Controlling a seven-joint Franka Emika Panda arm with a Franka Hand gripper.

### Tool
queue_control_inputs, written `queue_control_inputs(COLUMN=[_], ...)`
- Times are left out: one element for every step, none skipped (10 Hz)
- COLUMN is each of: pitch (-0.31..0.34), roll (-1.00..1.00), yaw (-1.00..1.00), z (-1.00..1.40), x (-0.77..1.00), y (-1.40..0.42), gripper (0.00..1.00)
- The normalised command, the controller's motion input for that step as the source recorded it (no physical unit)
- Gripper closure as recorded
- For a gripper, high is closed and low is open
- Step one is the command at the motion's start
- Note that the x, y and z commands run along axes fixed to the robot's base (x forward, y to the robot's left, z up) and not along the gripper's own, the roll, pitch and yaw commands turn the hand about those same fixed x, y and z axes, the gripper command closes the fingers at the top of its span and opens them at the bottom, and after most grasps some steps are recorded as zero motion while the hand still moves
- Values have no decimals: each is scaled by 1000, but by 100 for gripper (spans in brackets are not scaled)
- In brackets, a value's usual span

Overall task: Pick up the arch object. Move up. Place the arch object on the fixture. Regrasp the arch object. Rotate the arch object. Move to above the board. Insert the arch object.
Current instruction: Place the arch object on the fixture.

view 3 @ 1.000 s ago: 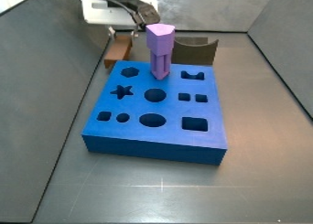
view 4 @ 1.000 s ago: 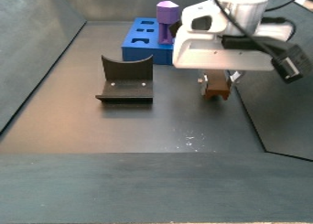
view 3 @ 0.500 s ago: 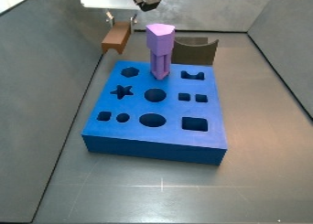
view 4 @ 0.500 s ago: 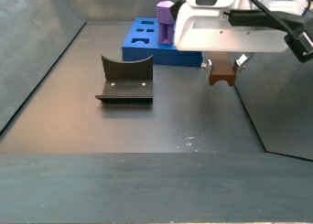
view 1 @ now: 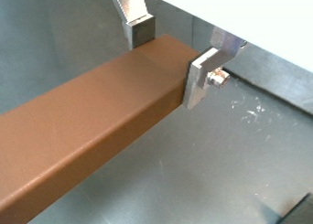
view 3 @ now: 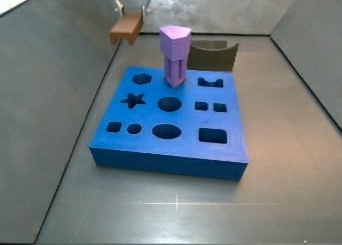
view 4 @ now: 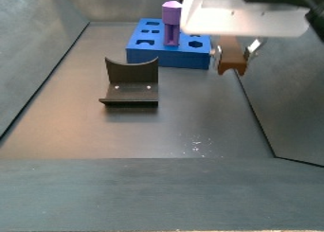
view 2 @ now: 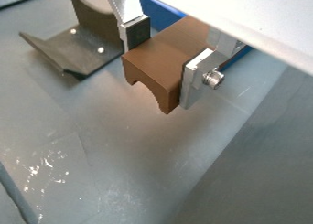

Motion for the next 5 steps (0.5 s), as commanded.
queue_control_inputs(pitch=[45,53,56,63,67], roll=[78,90,94,102,99], yaw=[-21,-13,-8,3,11], z=[1000,1000,1000,829,698], x=[-28,-32,-33,-26,-18], y=[15,14,14,13,10], gripper=[100,100,100,100,100])
